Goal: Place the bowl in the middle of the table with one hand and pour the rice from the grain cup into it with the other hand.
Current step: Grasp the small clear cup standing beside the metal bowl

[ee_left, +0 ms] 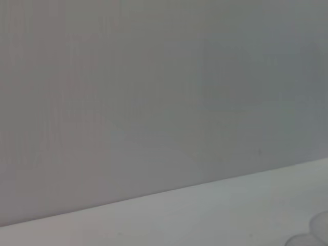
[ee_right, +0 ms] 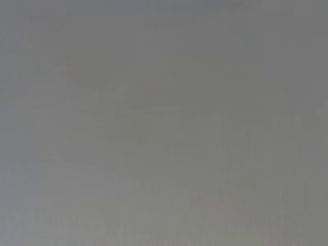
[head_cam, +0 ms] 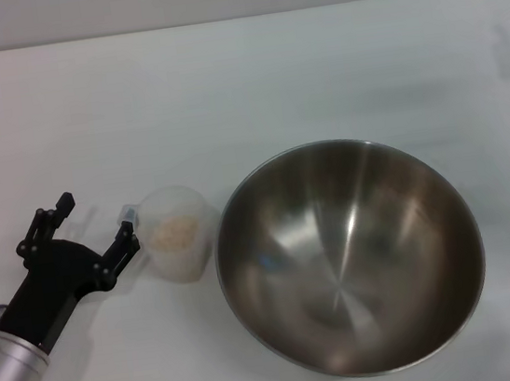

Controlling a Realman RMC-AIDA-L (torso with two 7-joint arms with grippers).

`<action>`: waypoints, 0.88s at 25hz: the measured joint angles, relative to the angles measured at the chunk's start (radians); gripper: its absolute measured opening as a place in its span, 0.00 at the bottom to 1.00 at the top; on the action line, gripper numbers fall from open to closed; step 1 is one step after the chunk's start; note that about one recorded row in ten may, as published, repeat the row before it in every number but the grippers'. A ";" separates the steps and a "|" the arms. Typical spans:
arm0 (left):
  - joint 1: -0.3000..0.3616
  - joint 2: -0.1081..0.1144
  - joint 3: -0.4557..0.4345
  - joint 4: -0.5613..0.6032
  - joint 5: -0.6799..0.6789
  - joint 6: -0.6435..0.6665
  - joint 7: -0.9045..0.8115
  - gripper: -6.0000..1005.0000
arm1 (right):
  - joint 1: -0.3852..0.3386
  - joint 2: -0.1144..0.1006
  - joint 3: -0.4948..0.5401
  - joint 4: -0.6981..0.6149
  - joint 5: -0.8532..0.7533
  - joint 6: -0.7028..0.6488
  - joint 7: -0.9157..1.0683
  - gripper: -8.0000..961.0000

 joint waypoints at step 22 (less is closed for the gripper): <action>-0.006 -0.002 0.008 -0.025 0.008 0.013 0.049 0.45 | 0.024 0.002 0.000 0.002 0.004 0.019 0.000 0.46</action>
